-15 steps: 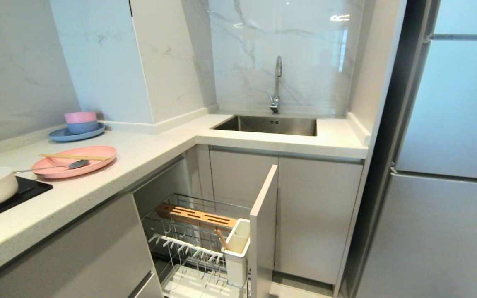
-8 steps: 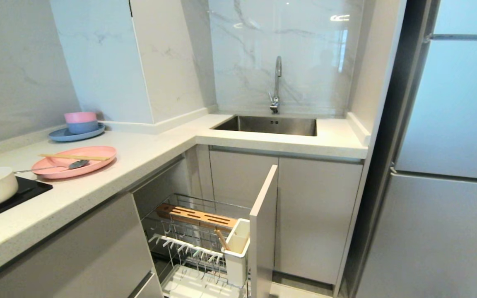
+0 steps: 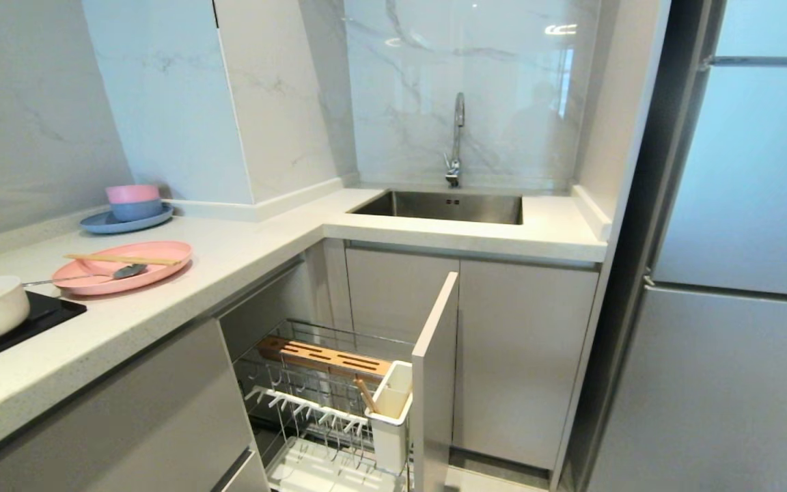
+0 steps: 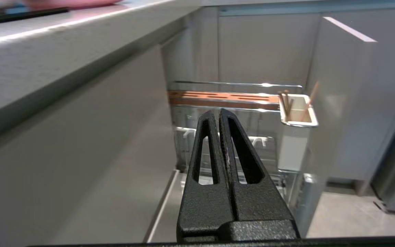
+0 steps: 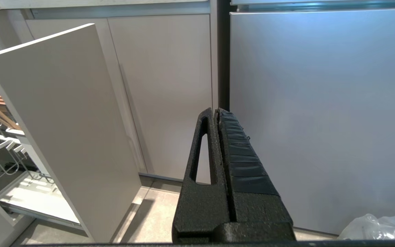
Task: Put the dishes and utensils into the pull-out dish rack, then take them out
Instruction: Pick up the bowl and place it in the cupboard
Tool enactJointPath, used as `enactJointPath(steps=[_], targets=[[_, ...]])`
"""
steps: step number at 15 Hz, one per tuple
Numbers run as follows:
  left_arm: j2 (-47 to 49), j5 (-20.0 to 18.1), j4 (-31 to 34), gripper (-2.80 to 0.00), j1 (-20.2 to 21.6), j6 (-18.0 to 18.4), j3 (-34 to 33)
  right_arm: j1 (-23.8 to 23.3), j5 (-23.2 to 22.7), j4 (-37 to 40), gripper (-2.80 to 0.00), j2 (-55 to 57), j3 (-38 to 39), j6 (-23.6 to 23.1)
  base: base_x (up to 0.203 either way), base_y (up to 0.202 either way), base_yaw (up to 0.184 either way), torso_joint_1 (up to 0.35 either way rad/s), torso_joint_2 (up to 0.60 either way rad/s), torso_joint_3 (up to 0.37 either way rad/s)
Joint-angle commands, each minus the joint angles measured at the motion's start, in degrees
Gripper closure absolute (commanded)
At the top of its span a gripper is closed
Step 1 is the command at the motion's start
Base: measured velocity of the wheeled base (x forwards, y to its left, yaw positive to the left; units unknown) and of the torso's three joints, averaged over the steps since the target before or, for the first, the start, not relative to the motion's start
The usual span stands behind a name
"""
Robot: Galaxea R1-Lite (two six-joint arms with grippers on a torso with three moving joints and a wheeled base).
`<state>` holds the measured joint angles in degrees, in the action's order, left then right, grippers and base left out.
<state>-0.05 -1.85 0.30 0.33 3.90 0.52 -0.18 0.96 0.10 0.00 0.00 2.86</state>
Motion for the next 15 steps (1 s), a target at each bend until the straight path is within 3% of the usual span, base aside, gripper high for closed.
enactJointPath(steps=[1, 4, 15], targets=[[0.0, -0.3, 0.1, 0.0, 0.0, -0.1, -0.3, 0.0, 0.0, 0.0, 0.0, 0.0, 0.1, 0.0, 0.0, 0.0, 0.0, 0.0, 0.0, 0.0], [0.0, 0.7, -0.2, 0.0, 0.0, -2.4, -0.4, 0.0, 0.0, 0.0, 0.0, 0.0, 0.1, 0.0, 0.0, 0.0, 0.0, 0.0, 0.0, 0.0], [0.0, 1.3, -0.2, 0.0, 0.0, -3.0, -0.4, 0.0, 0.0, 0.0, 0.0, 0.0, 0.1, 0.0, 0.0, 0.0, 0.0, 0.0, 0.0, 0.0]])
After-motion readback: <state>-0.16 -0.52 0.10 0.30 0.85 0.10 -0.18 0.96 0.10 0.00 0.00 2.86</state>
